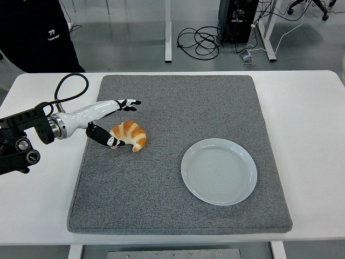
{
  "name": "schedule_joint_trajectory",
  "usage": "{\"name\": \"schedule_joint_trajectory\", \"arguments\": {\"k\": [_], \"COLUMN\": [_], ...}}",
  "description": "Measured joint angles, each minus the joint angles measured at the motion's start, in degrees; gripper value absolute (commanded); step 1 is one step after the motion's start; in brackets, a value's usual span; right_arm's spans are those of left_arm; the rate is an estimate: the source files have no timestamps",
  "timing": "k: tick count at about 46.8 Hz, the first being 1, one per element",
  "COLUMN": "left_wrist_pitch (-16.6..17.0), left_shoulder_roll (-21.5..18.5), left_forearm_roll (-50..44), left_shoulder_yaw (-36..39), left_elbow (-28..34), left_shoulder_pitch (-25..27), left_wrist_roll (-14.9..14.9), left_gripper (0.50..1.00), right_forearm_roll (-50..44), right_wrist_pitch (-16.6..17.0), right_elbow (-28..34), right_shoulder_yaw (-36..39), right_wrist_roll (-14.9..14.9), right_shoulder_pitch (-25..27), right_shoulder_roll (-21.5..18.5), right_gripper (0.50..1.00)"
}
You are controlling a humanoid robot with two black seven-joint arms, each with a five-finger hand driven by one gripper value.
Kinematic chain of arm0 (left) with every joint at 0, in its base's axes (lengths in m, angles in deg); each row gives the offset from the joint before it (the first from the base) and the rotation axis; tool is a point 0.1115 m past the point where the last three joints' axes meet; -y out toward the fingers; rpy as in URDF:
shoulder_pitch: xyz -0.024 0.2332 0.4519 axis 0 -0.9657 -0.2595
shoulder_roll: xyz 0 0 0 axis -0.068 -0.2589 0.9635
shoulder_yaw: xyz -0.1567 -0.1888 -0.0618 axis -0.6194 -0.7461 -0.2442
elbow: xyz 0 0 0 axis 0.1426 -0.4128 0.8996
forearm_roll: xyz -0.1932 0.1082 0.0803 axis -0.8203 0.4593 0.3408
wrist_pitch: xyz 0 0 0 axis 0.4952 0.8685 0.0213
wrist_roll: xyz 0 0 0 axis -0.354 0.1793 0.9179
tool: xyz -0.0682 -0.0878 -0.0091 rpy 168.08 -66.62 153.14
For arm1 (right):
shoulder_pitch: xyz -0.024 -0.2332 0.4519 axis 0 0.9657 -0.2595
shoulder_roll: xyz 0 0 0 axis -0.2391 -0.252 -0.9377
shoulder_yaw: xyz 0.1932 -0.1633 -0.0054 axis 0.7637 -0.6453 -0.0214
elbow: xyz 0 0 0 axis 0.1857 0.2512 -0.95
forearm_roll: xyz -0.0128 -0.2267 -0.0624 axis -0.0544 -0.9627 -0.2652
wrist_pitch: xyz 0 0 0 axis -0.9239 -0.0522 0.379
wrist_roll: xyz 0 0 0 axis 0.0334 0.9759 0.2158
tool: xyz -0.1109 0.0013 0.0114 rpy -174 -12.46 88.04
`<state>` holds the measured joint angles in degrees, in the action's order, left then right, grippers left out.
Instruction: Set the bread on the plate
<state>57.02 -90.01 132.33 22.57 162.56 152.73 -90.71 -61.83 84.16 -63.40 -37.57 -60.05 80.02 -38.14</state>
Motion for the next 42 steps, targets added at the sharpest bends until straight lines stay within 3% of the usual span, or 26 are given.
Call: {"name": "schedule_joint_trajectory", "arguments": {"k": [17,26,42], "left_wrist_pitch": [3.1,4.9,5.3], "left_shoulder_roll": [3.8,7.4,10.7], "left_forearm_roll": [0.1,-0.6,-1.0], "left_shoulder_yaw": [0.1,0.0,0.0], "left_elbow": [-5.2,-10.1,-12.9], "left_shoulder_pitch": [-3.2,-4.5,-5.3], "left_wrist_roll": [-0.4,-2.3,-3.5], "left_gripper": [0.895,0.893,0.893], "right_forearm_roll": [0.0,0.0,0.0], "right_wrist_pitch": [0.0,0.0,0.0], "right_elbow": [0.0,0.0,0.0], "right_shoulder_yaw": [0.0,-0.1,-0.2], "right_wrist_roll": [0.0,0.0,0.0], "right_shoulder_pitch": [0.0,0.0,0.0], "right_shoulder_roll": [0.0,0.0,0.0], "right_gripper": [1.000,1.000,1.000]}}
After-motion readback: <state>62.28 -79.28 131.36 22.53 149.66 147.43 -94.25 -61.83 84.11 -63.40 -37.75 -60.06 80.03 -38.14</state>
